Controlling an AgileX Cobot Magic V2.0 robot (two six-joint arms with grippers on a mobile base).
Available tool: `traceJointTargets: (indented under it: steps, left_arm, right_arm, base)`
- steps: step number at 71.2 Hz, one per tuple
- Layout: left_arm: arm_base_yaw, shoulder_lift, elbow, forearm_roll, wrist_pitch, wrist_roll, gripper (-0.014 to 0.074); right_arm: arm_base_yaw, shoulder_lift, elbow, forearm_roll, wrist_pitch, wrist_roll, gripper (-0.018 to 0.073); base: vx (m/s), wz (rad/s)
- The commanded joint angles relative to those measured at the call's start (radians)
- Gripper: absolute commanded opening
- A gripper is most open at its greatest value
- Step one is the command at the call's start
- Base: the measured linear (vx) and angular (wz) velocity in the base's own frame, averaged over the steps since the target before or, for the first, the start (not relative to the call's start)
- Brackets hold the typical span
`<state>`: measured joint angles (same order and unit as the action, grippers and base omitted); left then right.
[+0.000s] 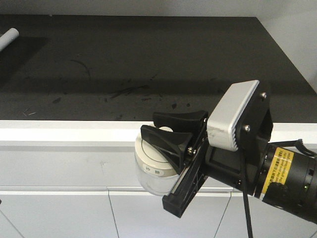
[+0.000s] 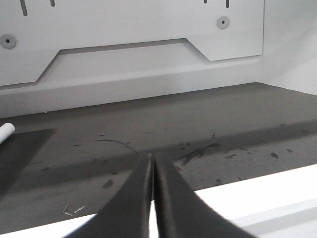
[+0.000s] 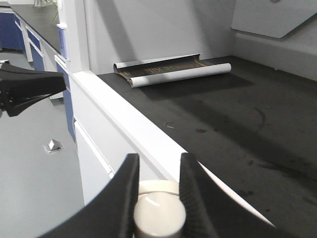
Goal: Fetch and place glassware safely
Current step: 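Lift the jar with the right gripper and pull it out of the hood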
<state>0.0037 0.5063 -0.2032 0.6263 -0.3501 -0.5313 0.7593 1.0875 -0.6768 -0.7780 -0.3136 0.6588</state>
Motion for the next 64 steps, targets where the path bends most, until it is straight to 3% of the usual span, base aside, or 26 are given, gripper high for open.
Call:
traceJointTargets:
  steps: [1,64]
  left_arm:
    - [0.0,0.002,-0.027,-0.019,-0.056,-0.01,0.0002]
    - [0.0,0.002,-0.027,-0.019,-0.056,-0.01,0.0002]
  right_arm:
    - [0.004,-0.024,-0.032,0.025,-0.067,-0.009,-0.0002]
    - [0.004,-0.024,-0.032,0.015,-0.086,-0.008,-0.0001]
  base:
    - [0.0,0.0]
    - [0.0,0.0]
